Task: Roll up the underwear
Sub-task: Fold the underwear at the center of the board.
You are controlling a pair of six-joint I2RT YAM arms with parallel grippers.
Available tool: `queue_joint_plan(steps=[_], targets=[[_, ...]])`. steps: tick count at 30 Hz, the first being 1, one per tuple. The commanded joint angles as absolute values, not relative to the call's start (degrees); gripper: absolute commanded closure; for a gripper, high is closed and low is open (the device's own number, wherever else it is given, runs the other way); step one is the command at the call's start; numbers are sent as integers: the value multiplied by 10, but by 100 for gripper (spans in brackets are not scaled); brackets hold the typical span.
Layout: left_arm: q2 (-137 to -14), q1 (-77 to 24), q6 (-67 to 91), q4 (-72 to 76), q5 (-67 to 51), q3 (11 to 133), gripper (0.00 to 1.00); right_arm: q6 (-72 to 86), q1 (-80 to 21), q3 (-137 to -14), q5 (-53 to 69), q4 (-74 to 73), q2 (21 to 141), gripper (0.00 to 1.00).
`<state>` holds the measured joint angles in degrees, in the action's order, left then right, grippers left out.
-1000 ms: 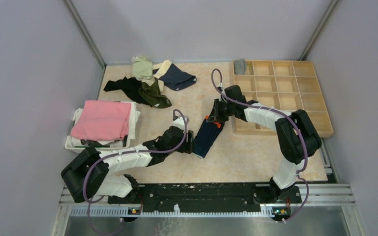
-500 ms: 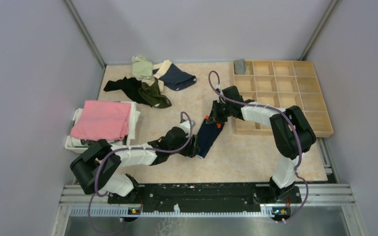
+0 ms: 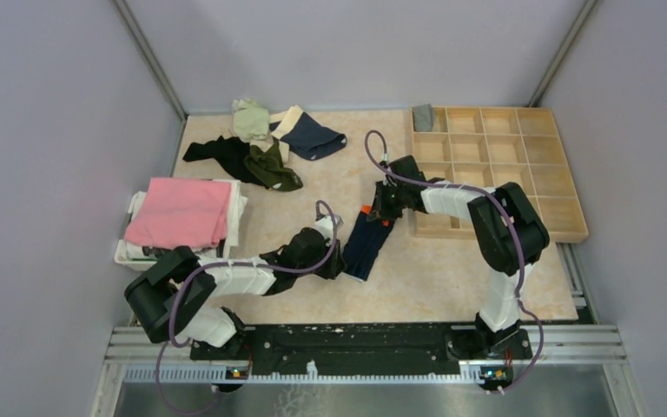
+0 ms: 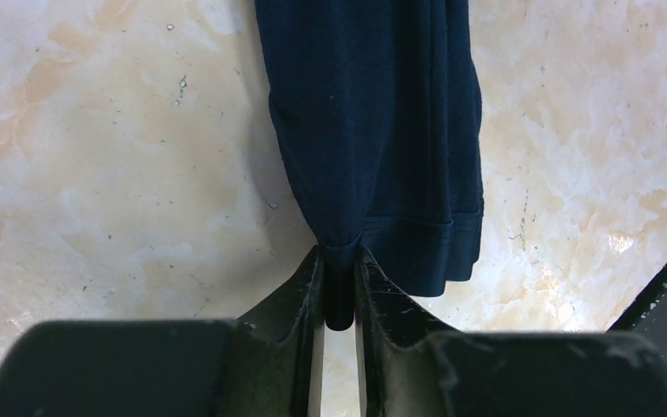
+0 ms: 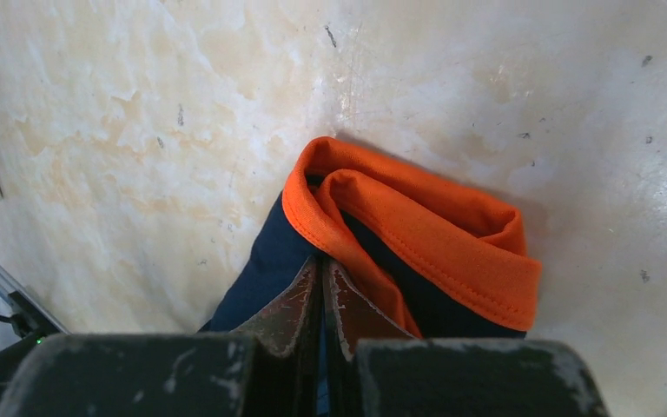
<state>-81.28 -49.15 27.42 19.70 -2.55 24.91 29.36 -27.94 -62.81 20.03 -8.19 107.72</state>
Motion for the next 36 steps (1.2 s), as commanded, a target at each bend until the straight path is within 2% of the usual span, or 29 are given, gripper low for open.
queue_joint_plan(steps=[1, 5, 10, 15, 17, 19, 21, 24, 30, 36], targets=[[-818, -491, 280, 186, -44, 232, 81, 286, -278, -650, 156, -49, 1084, 100], [-807, -491, 283, 171, -37, 230, 85, 291, -278, -640, 139, -42, 1083, 100], [-772, -492, 287, 113, 12, 231, 87, 288, -280, -620, 174, -17, 1054, 100], [-710, -491, 285, 41, 59, 227, 83, 274, -286, -596, 232, 10, 990, 100], [-687, -491, 280, 19, 66, 227, 79, 275, -288, -585, 243, 16, 961, 100], [-669, -492, 276, 7, 55, 228, 70, 282, -289, -573, 243, 16, 934, 100], [-657, -493, 275, 3, 34, 229, 60, 291, -289, -558, 238, 10, 907, 96], [-646, -501, 287, -5, 18, 232, 49, 313, -290, -530, 213, -14, 881, 93], [-615, -519, 319, -47, 21, 239, 43, 369, -324, -460, 205, 13, 844, 92], [-542, -519, 348, -124, 107, 269, 38, 410, -439, -452, 154, 19, 834, 92]])
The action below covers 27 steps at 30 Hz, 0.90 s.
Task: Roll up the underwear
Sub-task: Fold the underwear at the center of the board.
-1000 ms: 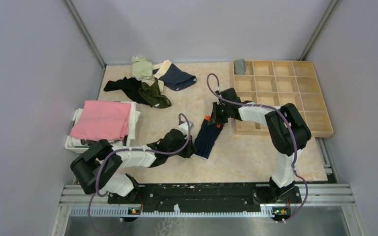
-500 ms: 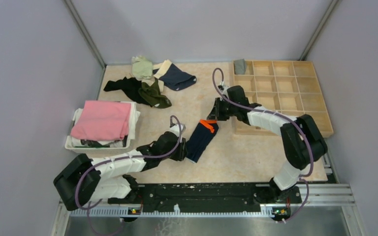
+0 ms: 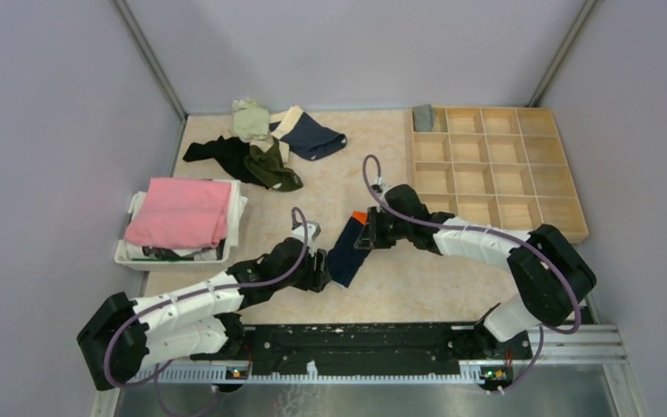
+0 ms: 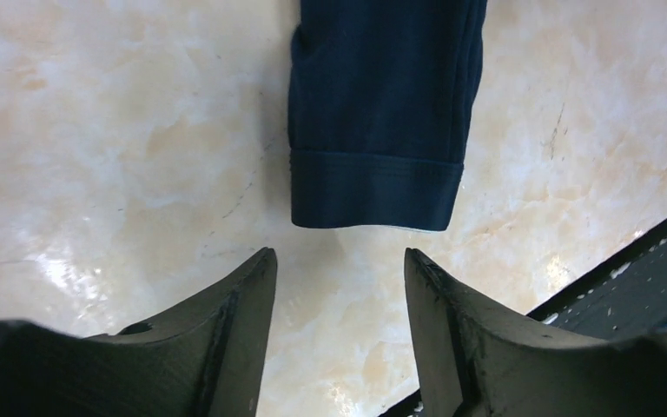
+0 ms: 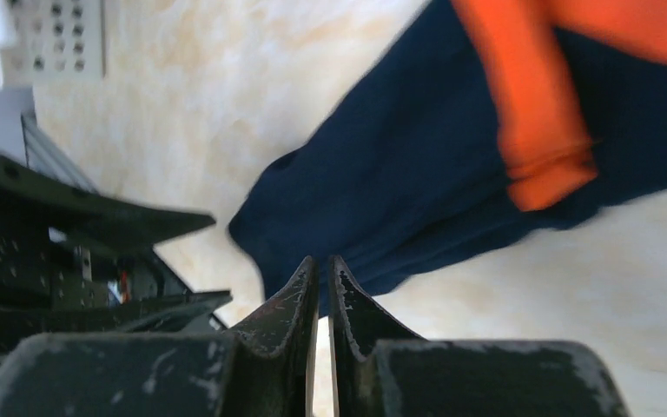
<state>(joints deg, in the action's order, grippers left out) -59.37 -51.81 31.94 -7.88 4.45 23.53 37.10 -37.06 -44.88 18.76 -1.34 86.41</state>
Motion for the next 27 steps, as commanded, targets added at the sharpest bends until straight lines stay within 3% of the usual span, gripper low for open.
queue_joint_plan(steps=[1, 10, 20, 27], targets=[[-529, -519, 353, -130, 119, 271, 37, 421, -455, -448, 149, 26, 833, 92], [-485, -519, 376, -114, 164, 258, 34, 485, -534, -422, 100, 62, 873, 94], [-516, -519, 376, -116, 170, 269, 32, 465, -540, -404, 14, 15, 923, 96], [-523, -519, 372, -105, 167, 266, 32, 438, -540, -386, -39, -59, 886, 96]])
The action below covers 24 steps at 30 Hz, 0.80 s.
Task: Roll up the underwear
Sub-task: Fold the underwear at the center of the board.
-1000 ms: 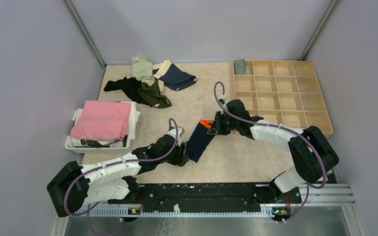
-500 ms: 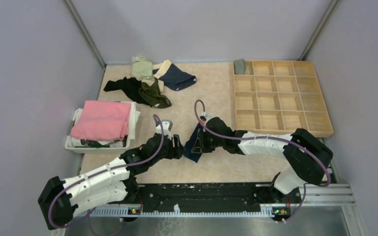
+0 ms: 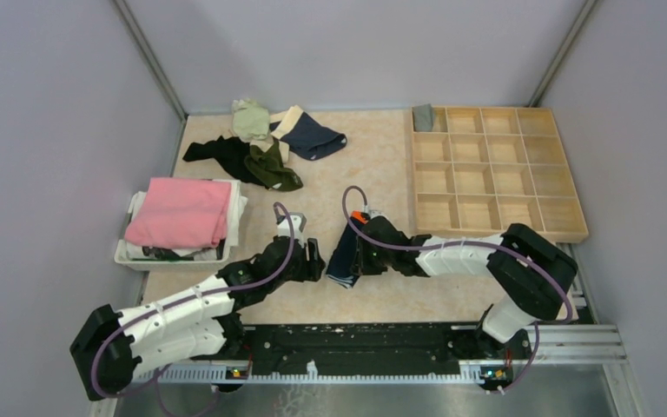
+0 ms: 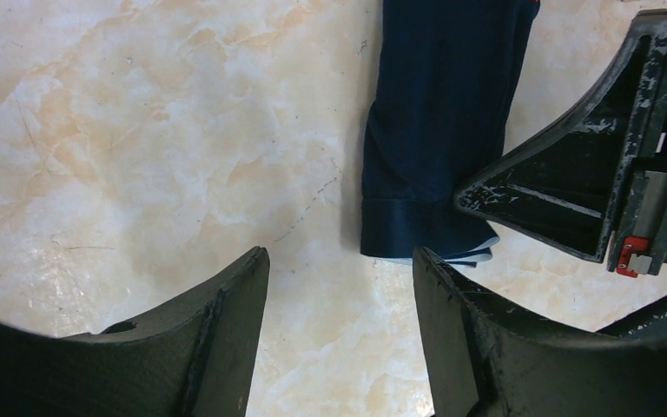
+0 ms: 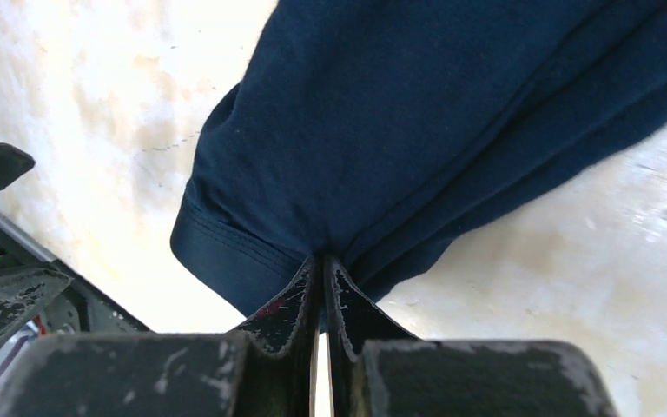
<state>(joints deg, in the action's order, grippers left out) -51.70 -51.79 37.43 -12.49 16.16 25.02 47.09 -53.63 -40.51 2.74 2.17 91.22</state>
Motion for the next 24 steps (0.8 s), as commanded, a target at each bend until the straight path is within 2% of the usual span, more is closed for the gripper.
queue_joint_plan(steps=[1, 4, 7, 12, 18, 21, 24], targets=[[-525, -519, 371, -101, 163, 266, 32, 428, -539, -385, -42, -67, 877, 96], [-535, -519, 358, -75, 140, 267, 31, 394, -540, -384, -18, -79, 844, 95], [-555, -519, 350, -46, 114, 269, 31, 364, -539, -383, 16, -80, 802, 90], [-609, -519, 345, -13, 78, 285, 30, 357, -538, -384, 5, -111, 717, 73], [-653, -519, 359, 29, 78, 288, 30, 404, -528, -367, -65, -158, 660, 61], [-669, -519, 361, 44, 71, 285, 30, 448, -521, -333, -68, -151, 633, 44], [-686, -519, 365, 57, 50, 279, 31, 477, -516, -303, -49, -123, 608, 40]])
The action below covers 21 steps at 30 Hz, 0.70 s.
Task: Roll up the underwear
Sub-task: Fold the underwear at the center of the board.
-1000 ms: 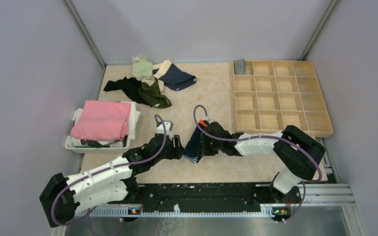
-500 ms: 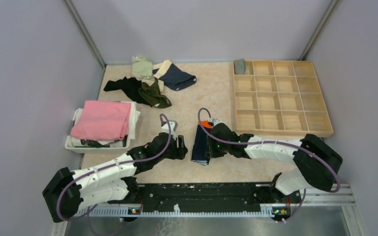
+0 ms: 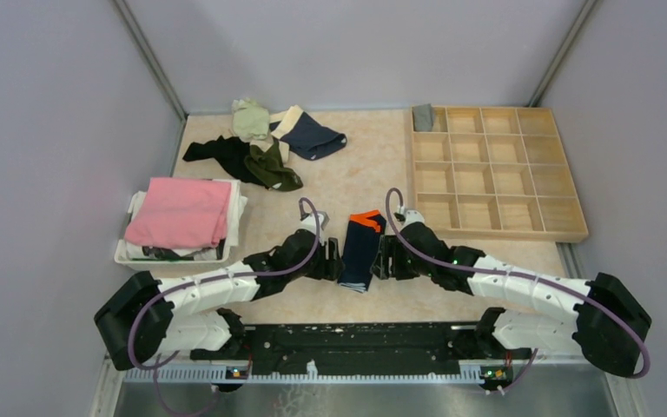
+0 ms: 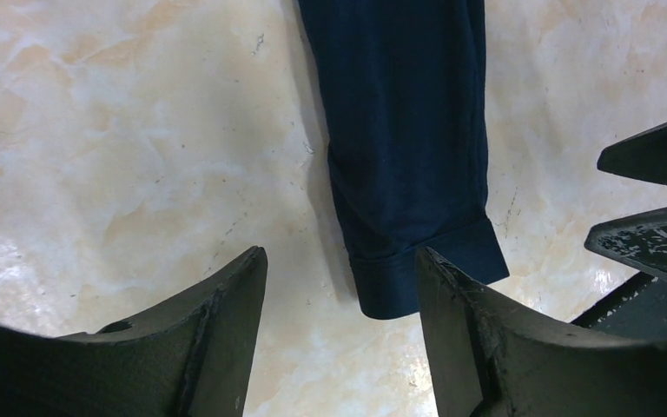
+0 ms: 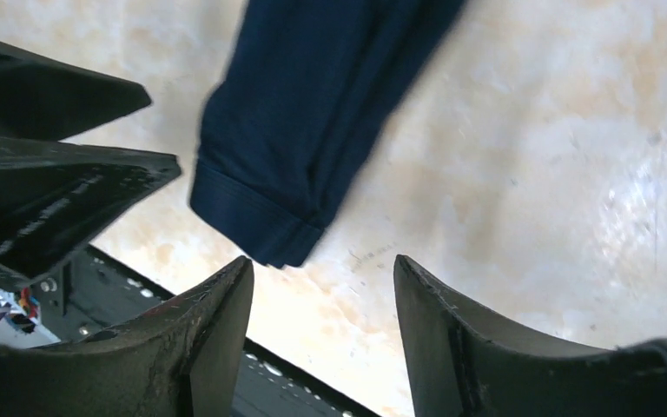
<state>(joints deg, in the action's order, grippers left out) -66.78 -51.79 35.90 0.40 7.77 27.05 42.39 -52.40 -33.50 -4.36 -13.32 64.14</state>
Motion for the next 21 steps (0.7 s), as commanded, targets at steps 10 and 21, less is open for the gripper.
queue_joint_plan(steps=[10, 21], targets=[[-701, -537, 399, 101, 23, 229, 32, 459, -480, -236, -80, -52, 520, 41], [-719, -546, 414, 130, 18, 214, 36, 258, -478, -201, -135, -10, 348, 37]])
